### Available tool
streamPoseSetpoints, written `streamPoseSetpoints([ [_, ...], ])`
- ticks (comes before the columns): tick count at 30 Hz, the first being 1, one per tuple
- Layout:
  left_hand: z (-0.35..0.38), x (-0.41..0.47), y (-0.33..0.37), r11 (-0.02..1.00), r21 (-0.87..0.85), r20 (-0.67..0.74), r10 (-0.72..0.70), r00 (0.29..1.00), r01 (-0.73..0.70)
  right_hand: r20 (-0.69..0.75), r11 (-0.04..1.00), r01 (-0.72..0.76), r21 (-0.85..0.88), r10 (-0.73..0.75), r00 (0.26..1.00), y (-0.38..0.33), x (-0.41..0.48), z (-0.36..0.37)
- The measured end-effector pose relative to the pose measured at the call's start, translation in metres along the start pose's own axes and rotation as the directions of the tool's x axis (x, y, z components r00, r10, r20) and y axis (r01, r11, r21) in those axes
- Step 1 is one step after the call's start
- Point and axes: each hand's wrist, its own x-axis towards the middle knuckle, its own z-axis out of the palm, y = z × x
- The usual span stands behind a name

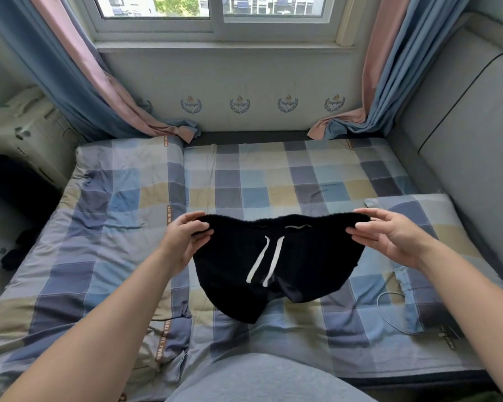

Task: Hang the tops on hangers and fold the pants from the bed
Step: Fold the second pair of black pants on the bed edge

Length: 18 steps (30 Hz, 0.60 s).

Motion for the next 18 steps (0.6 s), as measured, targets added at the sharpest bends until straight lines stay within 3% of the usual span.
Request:
streamPoseSetpoints([
  [2,0.006,-0.002,0.007,0.967,0.188,0.024,0.171,0.985,-0.172,0.009,0.986,0.115,-0.122,-0.115,0.993,-0.007,0.003,0.002],
  [3,0.009,-0.003,0.012,0.888,0.374,0.026,0.277,0.96,-0.267,-0.021,0.949,0.195,-0.248,-0.206,0.978,-0.012,0.004,0.006],
  [5,0.018,-0.003,0.023,0.592,0.704,0.059,0.501,0.863,-0.392,-0.102,0.843,0.299,-0.447,-0.38,0.919,-0.028,0.006,0.016],
  [7,0.026,-0.001,0.039,0.376,0.81,0.099,0.668,0.737,-0.45,-0.13,0.734,0.355,-0.579,-0.513,0.849,-0.048,0.009,0.025],
  [11,0.045,0.004,0.094,0.351,0.789,0.069,0.765,0.64,-0.504,-0.036,0.355,0.373,-0.857,-0.764,0.644,-0.099,0.003,0.047],
  [13,0.054,0.003,0.126,0.307,0.815,0.049,0.809,0.586,-0.492,0.038,0.201,0.341,-0.918,-0.812,0.582,-0.125,-0.003,0.055],
  [14,0.059,0.003,0.142,0.276,0.839,0.037,0.83,0.557,-0.468,0.063,0.167,0.343,-0.924,-0.82,0.568,-0.139,-0.006,0.059],
  [16,0.068,0.0,0.174,0.264,0.87,-0.009,0.853,0.521,-0.416,0.077,0.207,0.422,-0.883,-0.823,0.563,-0.165,-0.016,0.069],
  [18,0.078,-0.008,0.21,0.336,0.815,-0.035,0.842,0.538,-0.472,0.092,0.252,0.513,-0.821,-0.827,0.554,-0.194,-0.026,0.081],
])
